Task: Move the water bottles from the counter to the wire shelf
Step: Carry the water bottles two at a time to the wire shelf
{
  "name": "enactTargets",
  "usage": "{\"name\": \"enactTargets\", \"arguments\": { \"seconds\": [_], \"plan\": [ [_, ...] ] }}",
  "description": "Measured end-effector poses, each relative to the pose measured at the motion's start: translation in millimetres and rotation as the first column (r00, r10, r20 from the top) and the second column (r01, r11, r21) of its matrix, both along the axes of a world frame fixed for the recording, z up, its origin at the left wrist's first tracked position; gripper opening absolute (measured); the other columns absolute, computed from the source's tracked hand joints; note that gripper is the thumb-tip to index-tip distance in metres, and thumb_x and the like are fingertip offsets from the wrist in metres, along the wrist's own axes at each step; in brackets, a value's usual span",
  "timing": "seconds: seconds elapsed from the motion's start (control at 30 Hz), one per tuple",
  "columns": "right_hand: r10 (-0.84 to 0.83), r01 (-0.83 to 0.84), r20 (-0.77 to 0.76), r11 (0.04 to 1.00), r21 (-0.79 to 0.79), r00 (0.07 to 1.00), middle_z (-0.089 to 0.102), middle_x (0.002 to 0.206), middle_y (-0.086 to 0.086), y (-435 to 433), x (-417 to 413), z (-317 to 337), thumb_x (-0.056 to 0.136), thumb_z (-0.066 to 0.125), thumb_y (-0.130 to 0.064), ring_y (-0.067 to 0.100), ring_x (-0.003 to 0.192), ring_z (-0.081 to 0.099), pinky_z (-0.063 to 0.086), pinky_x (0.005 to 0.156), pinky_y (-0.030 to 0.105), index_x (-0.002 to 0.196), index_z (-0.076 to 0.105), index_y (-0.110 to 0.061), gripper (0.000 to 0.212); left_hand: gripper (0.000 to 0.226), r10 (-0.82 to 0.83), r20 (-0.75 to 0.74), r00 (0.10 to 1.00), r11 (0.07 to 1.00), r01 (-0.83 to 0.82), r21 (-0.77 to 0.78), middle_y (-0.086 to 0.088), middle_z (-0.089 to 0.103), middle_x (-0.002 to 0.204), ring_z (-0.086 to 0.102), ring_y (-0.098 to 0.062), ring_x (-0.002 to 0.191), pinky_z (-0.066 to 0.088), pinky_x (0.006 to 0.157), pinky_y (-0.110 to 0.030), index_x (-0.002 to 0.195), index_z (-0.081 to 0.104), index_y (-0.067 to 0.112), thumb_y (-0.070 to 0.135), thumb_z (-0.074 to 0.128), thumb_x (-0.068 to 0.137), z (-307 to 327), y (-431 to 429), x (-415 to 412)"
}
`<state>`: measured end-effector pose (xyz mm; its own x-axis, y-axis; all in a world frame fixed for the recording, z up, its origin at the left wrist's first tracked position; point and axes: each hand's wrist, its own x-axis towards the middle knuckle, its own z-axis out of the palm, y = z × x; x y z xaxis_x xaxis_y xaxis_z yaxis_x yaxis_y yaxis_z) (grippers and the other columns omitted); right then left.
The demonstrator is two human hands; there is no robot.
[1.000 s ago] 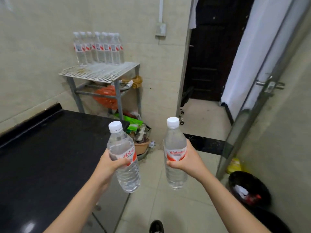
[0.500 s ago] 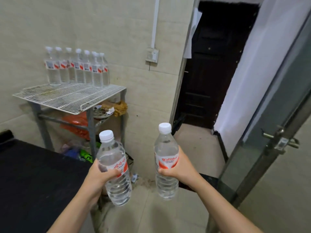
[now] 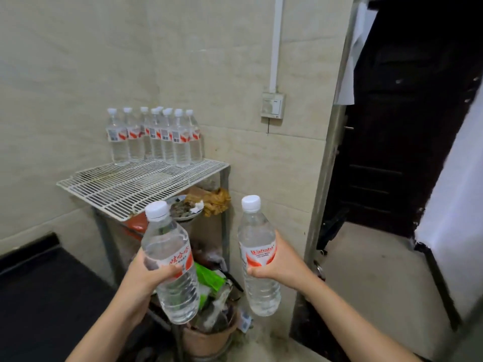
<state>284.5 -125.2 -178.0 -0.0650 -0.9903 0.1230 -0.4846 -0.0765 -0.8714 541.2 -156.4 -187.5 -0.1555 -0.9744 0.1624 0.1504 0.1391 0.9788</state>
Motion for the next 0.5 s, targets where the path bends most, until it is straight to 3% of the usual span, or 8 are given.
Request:
{"name": "enactTargets", "arguments": {
  "seconds": [0.07,0.23,0.3,0.37,0.43,0.5],
  "plan": [
    [0.047,-0.047,0.005,0.999,-0.023,0.999,0.067,0.101,-0.008,-38.8,-13.5,5.6,0.037,0.073,-0.040,0.010,0.094,0.064,0.052,0.088,0.034,0.113,0.047,-0.028,0.081,0.092,0.054,0.008,0.999,0.998,-0.054,-0.026,-0.009,0.069,0.105,0.069,-0.020,0.087,0.057,0.063,-0.023,0.117,0.053,0.015,0.025,0.081,0.029,11.0,-20.9,-8.5],
    [0.167,-0.165,0.031,0.984,-0.065,0.985,0.069,0.100,-0.004,-122.7,-36.4,9.3,0.038,0.078,-0.035,0.014,0.093,0.066,0.052,0.090,0.042,0.110,0.051,-0.026,0.078,0.108,0.190,-0.011,0.982,0.977,-0.190,-0.092,-0.012,0.071,0.102,0.068,-0.025,0.091,0.057,0.074,-0.032,0.115,0.055,0.009,0.039,0.089,0.018,24.1,-55.5,-20.6],
    [0.225,-0.221,0.056,0.972,-0.076,0.973,0.069,0.101,-0.003,-150.4,-39.2,13.1,0.039,0.078,-0.034,0.013,0.094,0.066,0.052,0.091,0.042,0.112,0.052,-0.023,0.079,0.097,0.215,-0.043,0.976,0.970,-0.218,-0.110,-0.017,0.070,0.103,0.068,-0.026,0.090,0.058,0.074,-0.029,0.114,0.056,0.005,0.030,0.090,0.027,29.0,-64.0,-18.9],
    [0.281,-0.274,0.087,0.958,-0.083,0.956,0.070,0.101,-0.002,-175.9,-38.3,16.6,0.040,0.078,-0.033,0.012,0.093,0.066,0.052,0.091,0.041,0.112,0.054,-0.020,0.077,0.072,0.234,-0.064,0.970,0.964,-0.240,-0.116,-0.022,0.067,0.106,0.068,-0.024,0.088,0.058,0.073,-0.025,0.115,0.055,0.002,0.009,0.080,0.047,33.5,-73.1,-13.7],
    [0.331,-0.323,0.105,0.942,-0.087,0.938,0.070,0.102,-0.001,-199.4,-34.0,23.9,0.041,0.079,-0.032,0.011,0.094,0.067,0.053,0.091,0.037,0.111,0.055,-0.019,0.075,0.060,0.286,-0.084,0.955,0.947,-0.295,-0.125,-0.018,0.069,0.104,0.069,-0.022,0.086,0.057,0.073,-0.026,0.118,0.053,-0.001,-0.004,0.062,0.059,42.1,-84.6,-6.1],
    [0.385,-0.375,0.127,0.922,-0.098,0.914,0.069,0.105,0.000,-221.9,-26.9,33.9,0.042,0.079,-0.031,0.009,0.094,0.066,0.054,0.087,0.027,0.113,0.055,-0.019,0.076,0.056,0.334,-0.073,0.940,0.925,-0.342,-0.169,-0.009,0.073,0.092,0.070,-0.019,0.082,0.058,0.072,-0.027,0.116,0.054,-0.001,-0.003,0.057,0.060,55.9,-97.9,3.4]
  ]
}}
